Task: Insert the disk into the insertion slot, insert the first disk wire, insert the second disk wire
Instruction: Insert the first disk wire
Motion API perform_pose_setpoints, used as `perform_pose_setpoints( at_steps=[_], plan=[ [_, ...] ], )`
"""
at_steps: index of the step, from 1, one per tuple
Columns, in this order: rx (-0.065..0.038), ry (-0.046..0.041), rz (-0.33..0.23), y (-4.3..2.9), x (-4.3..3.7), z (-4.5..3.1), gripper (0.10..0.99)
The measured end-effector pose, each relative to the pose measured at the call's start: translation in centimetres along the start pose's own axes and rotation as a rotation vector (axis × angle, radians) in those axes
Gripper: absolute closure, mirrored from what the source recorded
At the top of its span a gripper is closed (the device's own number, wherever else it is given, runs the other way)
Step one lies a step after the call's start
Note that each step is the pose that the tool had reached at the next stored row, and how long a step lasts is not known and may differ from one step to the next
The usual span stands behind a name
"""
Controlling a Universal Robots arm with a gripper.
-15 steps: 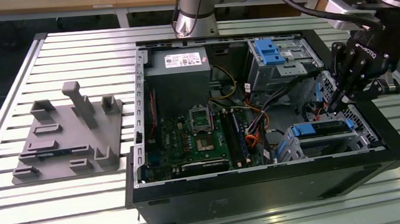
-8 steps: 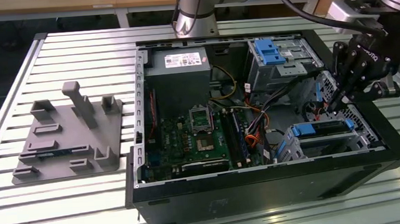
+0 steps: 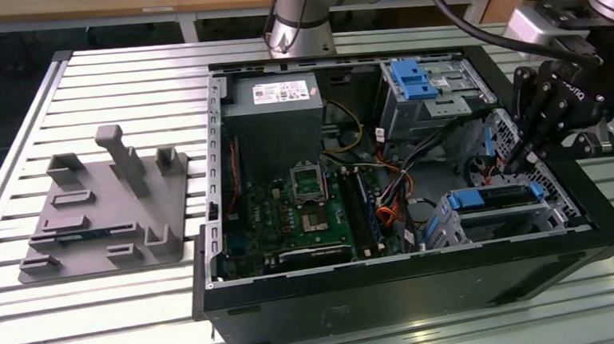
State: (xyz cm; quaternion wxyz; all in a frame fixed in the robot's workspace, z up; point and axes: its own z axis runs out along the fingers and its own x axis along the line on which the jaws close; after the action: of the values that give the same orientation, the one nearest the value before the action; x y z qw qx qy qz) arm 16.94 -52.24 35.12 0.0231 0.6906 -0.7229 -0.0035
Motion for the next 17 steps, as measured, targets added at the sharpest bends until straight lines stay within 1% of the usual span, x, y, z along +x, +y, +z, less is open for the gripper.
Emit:
perform_pose_setpoints(
  at_steps=[5, 7, 8, 9, 13, 14, 15, 17],
  plan=[
    [0.002, 0.0002, -0.017, -0.01, 0.43, 0.02, 0.922],
    [0.002, -0.0018, -0.019, -0.03, 0.72, 0.05, 0.922],
    [0.003, -0.0062, -0.019, -0.03, 0.87, 0.07, 0.922],
    [0.004, -0.0126, -0.019, -0.04, 1.01, 0.1, 0.922],
    [0.008, -0.0412, -0.02, -0.07, 1.48, 0.22, 0.922],
    [0.008, -0.0452, -0.02, -0.08, 1.55, 0.23, 0.922],
    [0.008, -0.0465, -0.02, -0.08, 1.58, 0.25, 0.922],
    [0.008, -0.0464, -0.02, -0.08, 1.58, 0.25, 0.922]
  ],
)
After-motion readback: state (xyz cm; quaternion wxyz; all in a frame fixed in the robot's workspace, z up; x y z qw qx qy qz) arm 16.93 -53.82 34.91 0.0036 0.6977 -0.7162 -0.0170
